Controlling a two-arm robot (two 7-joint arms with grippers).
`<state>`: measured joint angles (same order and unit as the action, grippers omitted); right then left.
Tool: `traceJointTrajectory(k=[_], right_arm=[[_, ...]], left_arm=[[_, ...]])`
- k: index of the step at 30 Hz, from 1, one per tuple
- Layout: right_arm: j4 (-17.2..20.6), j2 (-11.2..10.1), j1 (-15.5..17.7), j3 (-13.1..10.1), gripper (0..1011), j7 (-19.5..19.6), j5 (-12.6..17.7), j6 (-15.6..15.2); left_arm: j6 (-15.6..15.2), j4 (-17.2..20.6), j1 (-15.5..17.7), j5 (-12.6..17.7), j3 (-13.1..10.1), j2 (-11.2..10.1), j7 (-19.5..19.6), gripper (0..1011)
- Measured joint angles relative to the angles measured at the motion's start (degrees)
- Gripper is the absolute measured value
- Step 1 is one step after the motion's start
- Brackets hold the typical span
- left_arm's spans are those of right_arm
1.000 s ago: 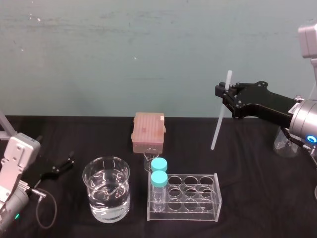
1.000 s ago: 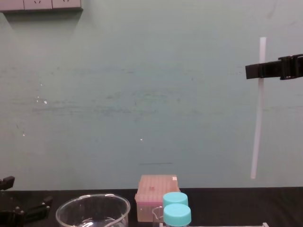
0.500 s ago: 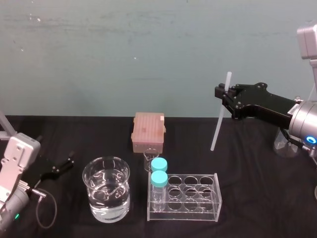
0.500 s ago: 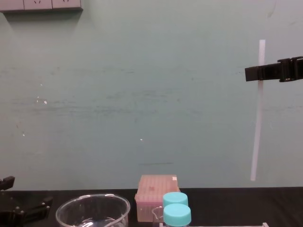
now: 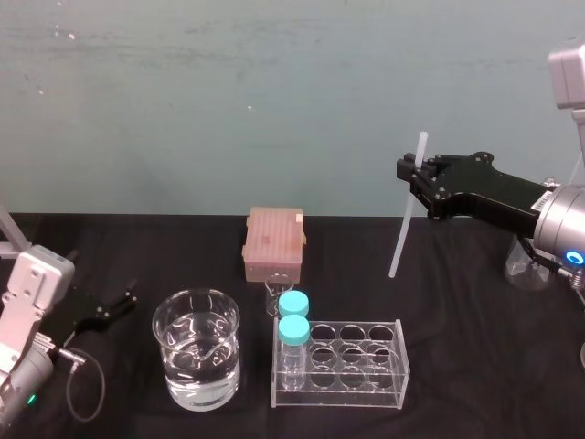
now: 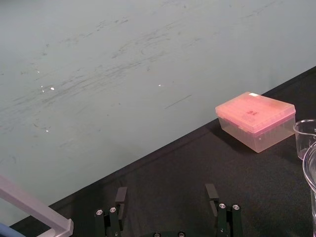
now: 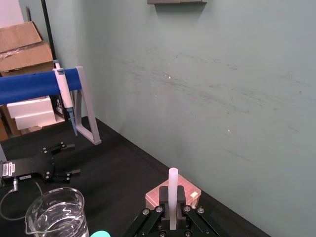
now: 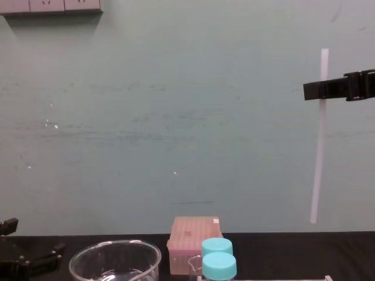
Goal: Pick up the stirring rod with one hand, then place it down.
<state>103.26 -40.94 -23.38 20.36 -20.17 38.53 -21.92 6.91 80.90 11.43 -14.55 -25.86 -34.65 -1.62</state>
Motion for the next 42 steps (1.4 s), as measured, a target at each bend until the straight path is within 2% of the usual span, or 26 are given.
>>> traceJointTrajectory(k=[42], right_arm=[[0.0, 0.0, 0.0, 0.0, 70, 0.0, 0.0, 0.1]], left_arm=[[0.0, 0.0, 0.0, 0.0, 0.0, 0.0, 0.0, 1005]])
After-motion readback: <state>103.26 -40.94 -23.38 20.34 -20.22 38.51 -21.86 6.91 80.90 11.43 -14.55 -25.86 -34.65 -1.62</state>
